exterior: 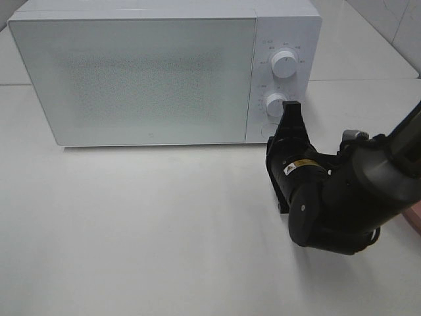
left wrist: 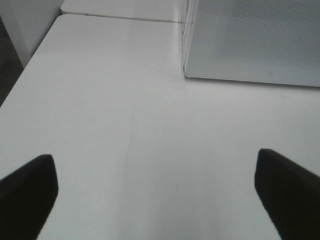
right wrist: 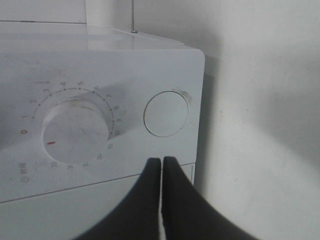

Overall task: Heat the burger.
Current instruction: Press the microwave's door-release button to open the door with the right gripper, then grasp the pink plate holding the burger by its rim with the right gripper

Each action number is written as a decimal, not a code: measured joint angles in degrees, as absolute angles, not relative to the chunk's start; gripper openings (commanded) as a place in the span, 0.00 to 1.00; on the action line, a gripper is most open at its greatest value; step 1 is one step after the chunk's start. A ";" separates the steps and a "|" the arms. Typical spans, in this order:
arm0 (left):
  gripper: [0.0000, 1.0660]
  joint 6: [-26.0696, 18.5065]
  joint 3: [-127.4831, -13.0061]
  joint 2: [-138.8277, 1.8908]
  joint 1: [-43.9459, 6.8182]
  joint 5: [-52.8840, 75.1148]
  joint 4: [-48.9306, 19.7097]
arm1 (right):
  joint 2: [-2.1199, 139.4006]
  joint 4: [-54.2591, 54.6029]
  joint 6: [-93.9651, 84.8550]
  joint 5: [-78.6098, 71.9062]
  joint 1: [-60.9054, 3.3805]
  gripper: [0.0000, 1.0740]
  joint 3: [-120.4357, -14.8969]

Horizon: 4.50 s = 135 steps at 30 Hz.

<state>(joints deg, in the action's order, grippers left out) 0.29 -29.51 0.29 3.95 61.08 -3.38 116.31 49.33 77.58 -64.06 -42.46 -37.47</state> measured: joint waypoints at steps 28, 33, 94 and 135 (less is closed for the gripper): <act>0.94 0.29 -29.51 0.29 3.95 61.08 -3.38 | 123.42 49.79 74.77 -59.07 -37.01 0.02 -48.87; 0.94 0.29 -29.51 0.29 3.95 61.08 -3.38 | 123.53 49.85 73.40 -58.96 -34.95 0.02 -49.22; 0.94 0.29 -29.51 0.29 3.95 61.08 -3.32 | 127.77 51.51 72.82 -57.64 -34.55 0.00 -55.63; 0.94 0.29 -29.51 0.29 3.95 61.08 -3.32 | 112.82 39.82 68.75 -47.96 -32.72 0.00 -42.11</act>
<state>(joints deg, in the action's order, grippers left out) 0.29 -29.51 0.29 3.95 61.08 -3.32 112.82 39.82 68.75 -47.96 -32.72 -42.11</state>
